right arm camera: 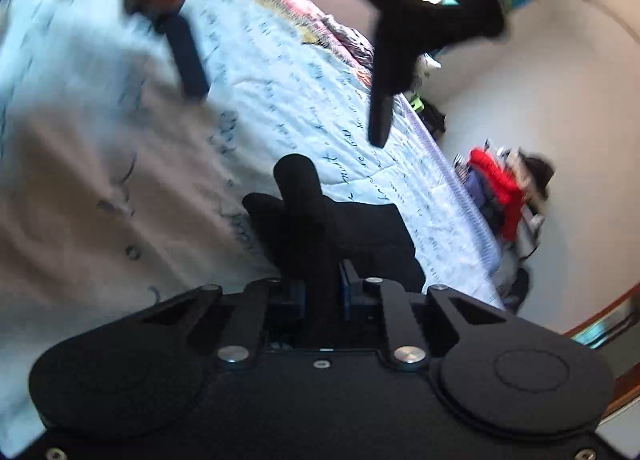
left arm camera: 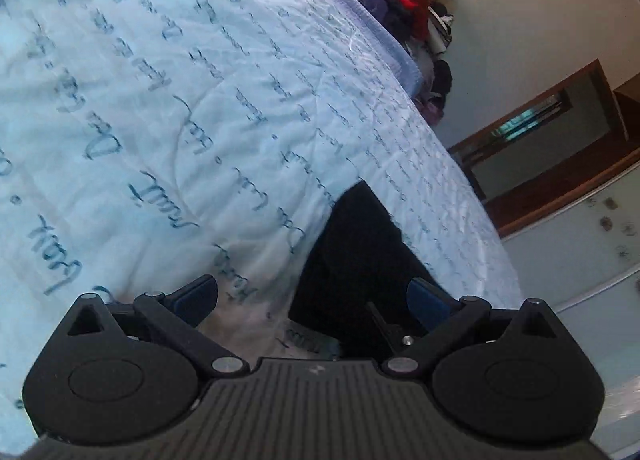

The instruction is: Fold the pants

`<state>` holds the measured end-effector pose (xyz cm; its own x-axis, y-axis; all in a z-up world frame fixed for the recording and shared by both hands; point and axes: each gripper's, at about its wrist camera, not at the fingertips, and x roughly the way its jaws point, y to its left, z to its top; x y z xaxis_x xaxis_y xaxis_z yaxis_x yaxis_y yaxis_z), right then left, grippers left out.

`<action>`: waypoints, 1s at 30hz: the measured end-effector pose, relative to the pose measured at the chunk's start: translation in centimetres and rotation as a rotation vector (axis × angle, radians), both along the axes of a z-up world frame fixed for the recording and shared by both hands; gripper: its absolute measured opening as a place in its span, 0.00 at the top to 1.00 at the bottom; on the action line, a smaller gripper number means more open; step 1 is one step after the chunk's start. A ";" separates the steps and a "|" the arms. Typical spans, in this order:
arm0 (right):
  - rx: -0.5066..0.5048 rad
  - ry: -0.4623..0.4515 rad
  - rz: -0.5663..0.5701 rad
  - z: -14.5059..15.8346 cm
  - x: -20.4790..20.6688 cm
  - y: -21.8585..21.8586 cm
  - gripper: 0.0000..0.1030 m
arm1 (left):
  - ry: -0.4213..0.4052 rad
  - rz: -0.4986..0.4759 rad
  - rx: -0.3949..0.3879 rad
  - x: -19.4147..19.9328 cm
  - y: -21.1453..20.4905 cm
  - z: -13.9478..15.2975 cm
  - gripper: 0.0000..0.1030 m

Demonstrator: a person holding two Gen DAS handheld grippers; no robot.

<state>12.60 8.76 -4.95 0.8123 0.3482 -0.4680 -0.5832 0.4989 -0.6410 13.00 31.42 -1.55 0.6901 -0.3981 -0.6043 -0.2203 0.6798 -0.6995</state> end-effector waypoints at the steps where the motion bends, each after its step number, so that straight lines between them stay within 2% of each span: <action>1: 0.057 0.049 -0.006 0.8 0.5 -0.6 0.86 | 0.010 -0.007 -0.091 0.5 0.3 -0.7 0.01; 3: 0.155 0.129 -0.006 2.0 1.4 -1.9 0.86 | 0.025 -0.011 -0.257 1.5 0.5 -2.1 0.01; 6: 0.248 0.191 -0.001 3.1 2.2 -3.5 0.86 | 0.036 -0.032 -0.415 3.5 0.1 -3.9 0.01; 9: 0.304 0.207 -0.002 3.6 2.4 -4.3 0.87 | 0.056 -0.069 -0.512 6.0 -0.8 -5.3 0.01; 13: 0.372 0.231 -0.017 4.1 2.9 -5.1 0.87 | 0.098 -0.110 -0.563 9.1 -2.0 -6.6 0.01; 18: 0.449 0.250 -0.038 4.7 4.0 -6.1 0.88 | 0.099 -0.124 -0.563 11.0 -2.4 -6.4 0.06; 20: 0.468 0.247 -0.048 4.8 4.1 -6.4 0.88 | 0.116 -0.150 -0.525 11.6 -2.7 -6.4 0.25; 21: 0.473 0.245 -0.049 4.7 3.9 -6.5 0.88 | 0.125 -0.167 -0.503 11.9 -3.0 -6.3 0.31; 23: 0.477 0.242 -0.052 4.6 4.0 -6.6 0.88 | 0.138 -0.195 -0.472 12.3 -3.6 -6.3 0.61; 25: 0.471 0.243 -0.058 4.3 4.1 -6.6 0.87 | 0.143 -0.188 -0.414 12.4 -4.1 -6.0 0.67; 26: 0.459 0.252 -0.060 4.3 4.2 -6.7 0.84 | 0.137 -0.186 -0.387 12.3 -4.3 -5.9 0.74; 28: 0.456 0.276 -0.044 4.7 3.5 -7.3 0.79 | 0.126 -0.180 -0.348 12.0 -4.5 -5.5 0.76; 30: 0.553 0.332 0.000 5.9 2.4 -9.6 0.79 | 0.105 -0.182 -0.303 11.7 -4.7 -4.8 0.77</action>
